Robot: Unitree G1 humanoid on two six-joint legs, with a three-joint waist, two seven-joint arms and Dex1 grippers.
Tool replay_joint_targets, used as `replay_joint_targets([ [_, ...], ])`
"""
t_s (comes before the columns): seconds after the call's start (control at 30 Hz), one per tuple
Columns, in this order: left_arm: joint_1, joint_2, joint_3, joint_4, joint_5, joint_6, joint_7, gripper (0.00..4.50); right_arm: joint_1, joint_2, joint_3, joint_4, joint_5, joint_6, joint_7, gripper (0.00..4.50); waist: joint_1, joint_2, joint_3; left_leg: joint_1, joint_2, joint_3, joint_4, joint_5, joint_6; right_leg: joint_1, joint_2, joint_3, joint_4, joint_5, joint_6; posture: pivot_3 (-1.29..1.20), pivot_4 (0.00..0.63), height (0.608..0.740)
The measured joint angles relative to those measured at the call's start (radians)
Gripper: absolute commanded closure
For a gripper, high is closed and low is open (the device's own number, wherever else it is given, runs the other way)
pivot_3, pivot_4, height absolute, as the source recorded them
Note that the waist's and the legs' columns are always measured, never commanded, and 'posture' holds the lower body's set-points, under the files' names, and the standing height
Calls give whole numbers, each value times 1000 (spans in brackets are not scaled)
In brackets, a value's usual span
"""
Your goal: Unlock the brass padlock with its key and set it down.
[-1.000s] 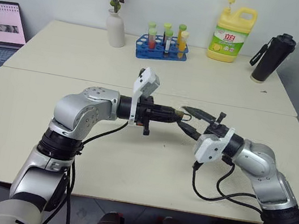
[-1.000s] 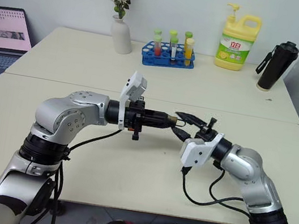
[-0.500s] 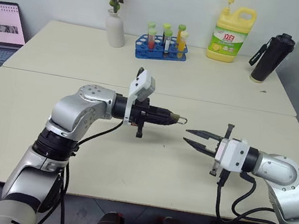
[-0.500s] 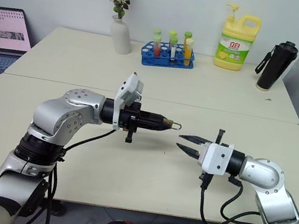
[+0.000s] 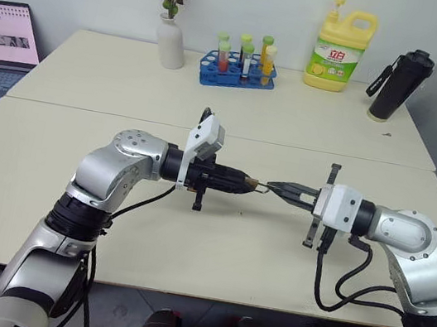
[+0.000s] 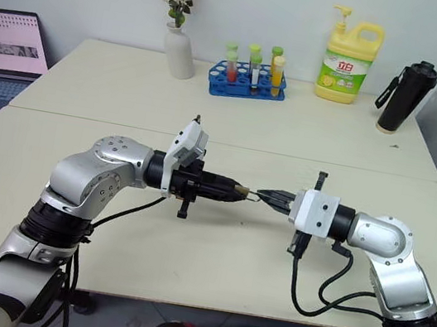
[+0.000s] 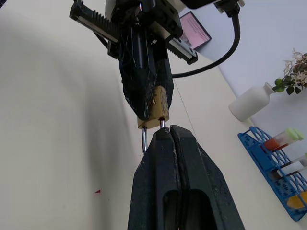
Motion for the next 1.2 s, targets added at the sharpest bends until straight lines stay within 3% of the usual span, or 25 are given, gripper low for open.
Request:
replay_joint_targets([
  [1.2, 24, 24, 0, -78, -41, 41, -57, 4326, -4, 20, 39, 99, -39, -134, 101, 4500, 0, 0, 0, 0, 0, 0, 0, 0, 0, 0, 0, 0, 0, 0, 0, 0, 150, 740],
])
